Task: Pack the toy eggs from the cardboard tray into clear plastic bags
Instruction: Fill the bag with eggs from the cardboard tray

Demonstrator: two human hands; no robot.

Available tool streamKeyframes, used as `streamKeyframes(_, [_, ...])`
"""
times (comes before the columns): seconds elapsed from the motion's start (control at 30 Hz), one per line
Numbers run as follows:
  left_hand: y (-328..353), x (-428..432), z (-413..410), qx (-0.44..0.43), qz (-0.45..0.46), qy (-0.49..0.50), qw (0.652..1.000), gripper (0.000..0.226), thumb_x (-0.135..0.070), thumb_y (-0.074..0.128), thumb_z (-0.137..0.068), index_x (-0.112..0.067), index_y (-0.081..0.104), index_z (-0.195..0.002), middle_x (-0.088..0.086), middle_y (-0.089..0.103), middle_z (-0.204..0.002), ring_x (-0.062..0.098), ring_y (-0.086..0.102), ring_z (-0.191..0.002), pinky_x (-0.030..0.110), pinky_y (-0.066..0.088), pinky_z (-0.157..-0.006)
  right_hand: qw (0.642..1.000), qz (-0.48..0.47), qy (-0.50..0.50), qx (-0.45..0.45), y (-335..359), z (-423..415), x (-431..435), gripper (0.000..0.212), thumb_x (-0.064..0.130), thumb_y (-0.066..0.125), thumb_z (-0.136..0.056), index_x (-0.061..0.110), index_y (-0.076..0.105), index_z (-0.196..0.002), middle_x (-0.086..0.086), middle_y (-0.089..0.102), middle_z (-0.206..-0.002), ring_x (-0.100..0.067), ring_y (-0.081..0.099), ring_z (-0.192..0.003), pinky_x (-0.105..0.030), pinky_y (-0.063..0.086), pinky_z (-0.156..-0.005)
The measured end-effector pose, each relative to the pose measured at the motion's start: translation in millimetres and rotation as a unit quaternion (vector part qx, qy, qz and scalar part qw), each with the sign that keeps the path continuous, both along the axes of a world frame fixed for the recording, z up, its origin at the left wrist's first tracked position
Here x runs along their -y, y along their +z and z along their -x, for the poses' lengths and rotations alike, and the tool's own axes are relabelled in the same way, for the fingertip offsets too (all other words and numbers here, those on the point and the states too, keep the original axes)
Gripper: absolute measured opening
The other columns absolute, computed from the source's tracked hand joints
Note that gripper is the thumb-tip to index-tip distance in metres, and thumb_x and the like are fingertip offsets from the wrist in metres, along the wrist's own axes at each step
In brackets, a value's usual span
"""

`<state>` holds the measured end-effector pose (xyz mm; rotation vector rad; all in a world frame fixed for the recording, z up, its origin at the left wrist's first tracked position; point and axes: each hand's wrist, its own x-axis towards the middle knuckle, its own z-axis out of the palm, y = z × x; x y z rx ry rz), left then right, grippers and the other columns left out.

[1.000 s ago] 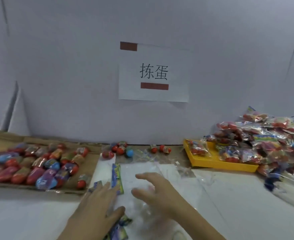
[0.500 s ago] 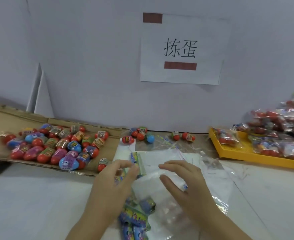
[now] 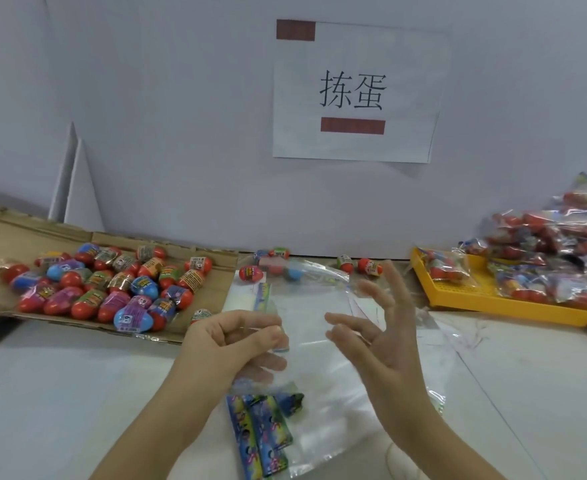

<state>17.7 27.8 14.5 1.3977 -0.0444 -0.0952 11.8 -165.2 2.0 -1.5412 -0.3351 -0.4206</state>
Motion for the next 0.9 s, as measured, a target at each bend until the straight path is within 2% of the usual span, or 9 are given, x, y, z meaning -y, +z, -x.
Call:
streamKeyframes(0.07, [3,1,1,0.009,0.005,0.009,1.0,0.019,-0.017,0.076,-0.059,-0.015,0.079,-0.078,0.014,0.075,-0.076,0.023,0.068,-0.05,0.028,0.056,-0.045,0.988,-0.069,0.044,-0.133,3,0,-3,0.085,0.049,0.081,-0.058,0.058,0.035,-0.129,0.013,0.055,-0.126,-0.02,0.07,-0.095,-0.031,0.057,-0.077])
streamKeyframes(0.13, [5,3,4,0.015,-0.017,0.006,1.0,0.019,-0.017,0.077,-0.059,-0.009,0.078,-0.076,0.011,0.073,-0.069,0.022,0.066,-0.047,0.029,0.057,-0.048,0.973,-0.084,0.093,-0.194,6,0,-3,0.078,0.036,0.088,-0.059,0.036,0.049,-0.127,-0.003,0.071,-0.107,-0.026,0.072,-0.084,-0.031,0.058,-0.069])
streamKeyframes(0.27, [7,6,6,0.023,-0.051,0.0,0.998,0.022,-0.02,0.077,-0.057,-0.007,0.075,-0.074,0.013,0.074,-0.071,0.017,0.069,-0.055,0.021,0.052,-0.047,0.975,-0.065,0.091,-0.193,13,2,-3,0.039,0.022,0.077,-0.058,0.016,0.074,-0.096,-0.017,0.073,-0.076,-0.025,0.068,-0.058,-0.026,0.056,-0.058])
streamKeyframes(0.4, [8,8,8,0.018,-0.04,0.007,0.999,0.023,-0.025,0.077,-0.056,-0.011,0.075,-0.075,0.01,0.074,-0.072,0.018,0.069,-0.056,0.022,0.053,-0.047,0.976,-0.084,0.095,-0.178,14,6,-4,0.033,0.03,0.078,-0.052,0.018,0.078,-0.083,-0.017,0.072,-0.075,-0.026,0.067,-0.056,-0.027,0.055,-0.057])
streamKeyframes(0.5, [5,10,9,0.046,-0.091,0.064,0.993,0.051,-0.04,0.079,-0.056,-0.031,0.068,-0.104,-0.01,0.075,-0.093,0.005,0.071,-0.073,0.021,0.053,-0.056,0.985,-0.092,0.032,-0.142,16,8,-5,0.016,0.02,0.077,-0.061,0.017,0.077,-0.076,-0.014,0.071,-0.07,-0.022,0.065,-0.052,-0.024,0.051,-0.046])
streamKeyframes(0.57, [3,12,12,0.12,-0.189,0.155,0.962,0.051,-0.061,0.078,-0.055,-0.047,0.062,-0.101,-0.026,0.065,-0.102,-0.004,0.063,-0.088,0.021,0.049,-0.07,0.993,-0.071,-0.041,-0.09,17,9,-3,0.009,0.01,0.076,-0.07,0.018,0.076,-0.074,-0.009,0.07,-0.066,-0.019,0.063,-0.051,-0.022,0.048,-0.041])
streamKeyframes(0.7, [-3,23,21,0.19,-0.195,0.08,0.959,0.058,-0.08,0.068,-0.053,-0.06,0.06,-0.106,-0.029,0.061,-0.113,-0.006,0.055,-0.105,0.026,0.046,-0.087,0.99,0.057,-0.131,0.014,15,17,-11,0.025,0.011,0.075,-0.078,0.036,0.073,-0.079,0.006,0.069,-0.075,-0.011,0.062,-0.062,-0.024,0.051,-0.046])
streamKeyframes(0.8, [-3,37,27,0.159,-0.068,-0.05,0.984,0.086,-0.078,0.075,-0.052,-0.045,0.056,-0.129,-0.02,0.06,-0.131,0.002,0.054,-0.123,0.032,0.047,-0.1,0.974,0.197,-0.054,0.096,13,24,-23,0.049,0.011,0.081,-0.076,0.037,0.065,-0.114,0.017,0.064,-0.101,-0.005,0.063,-0.086,-0.012,0.049,-0.062])
streamKeyframes(0.9, [0,35,22,0.165,0.049,0.042,0.984,0.039,-0.054,0.073,-0.074,-0.037,0.073,-0.11,-0.012,0.071,-0.115,0.006,0.065,-0.11,0.02,0.054,-0.084,0.967,0.224,0.03,0.115,11,23,-26,0.059,0.029,0.073,-0.076,0.034,0.055,-0.132,0.019,0.059,-0.122,-0.006,0.06,-0.105,-0.013,0.047,-0.08])
